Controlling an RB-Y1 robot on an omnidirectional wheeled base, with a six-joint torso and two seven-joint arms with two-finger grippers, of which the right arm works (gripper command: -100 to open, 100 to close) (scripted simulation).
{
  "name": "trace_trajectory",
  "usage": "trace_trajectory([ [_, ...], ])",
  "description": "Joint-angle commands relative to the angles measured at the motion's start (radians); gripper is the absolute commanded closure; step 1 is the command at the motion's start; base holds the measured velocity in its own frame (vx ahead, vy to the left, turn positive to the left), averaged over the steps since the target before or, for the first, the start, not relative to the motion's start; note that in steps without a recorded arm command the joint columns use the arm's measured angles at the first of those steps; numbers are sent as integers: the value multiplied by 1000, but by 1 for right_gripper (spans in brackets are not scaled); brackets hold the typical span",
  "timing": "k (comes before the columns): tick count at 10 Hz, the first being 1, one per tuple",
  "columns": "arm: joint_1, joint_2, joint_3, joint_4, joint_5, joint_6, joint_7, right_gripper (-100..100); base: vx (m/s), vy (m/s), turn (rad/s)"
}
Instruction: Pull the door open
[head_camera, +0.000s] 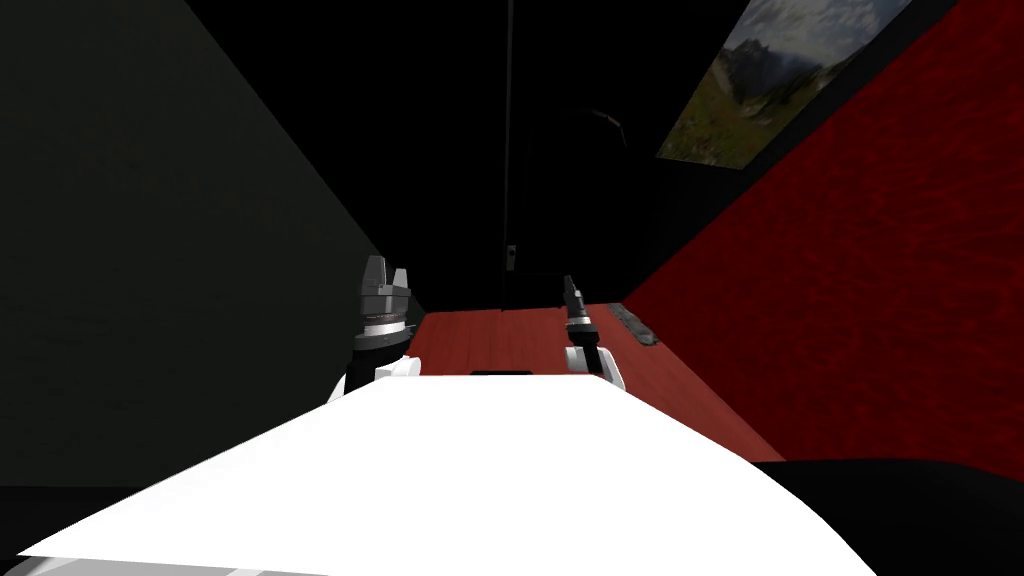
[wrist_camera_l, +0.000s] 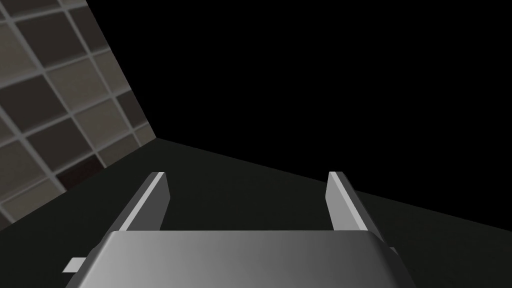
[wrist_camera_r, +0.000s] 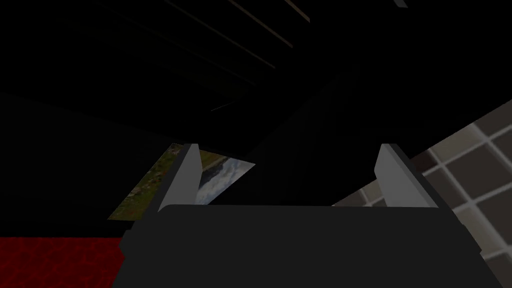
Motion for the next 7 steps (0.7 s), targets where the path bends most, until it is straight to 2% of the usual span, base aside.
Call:
trace_trajectory([
  [1, -21, -5, -9, 38, 39, 0, 24, -100, 126, 64, -32],
  [7, -77, -10, -32, 156, 146, -11, 90, -100, 126, 62, -24],
])
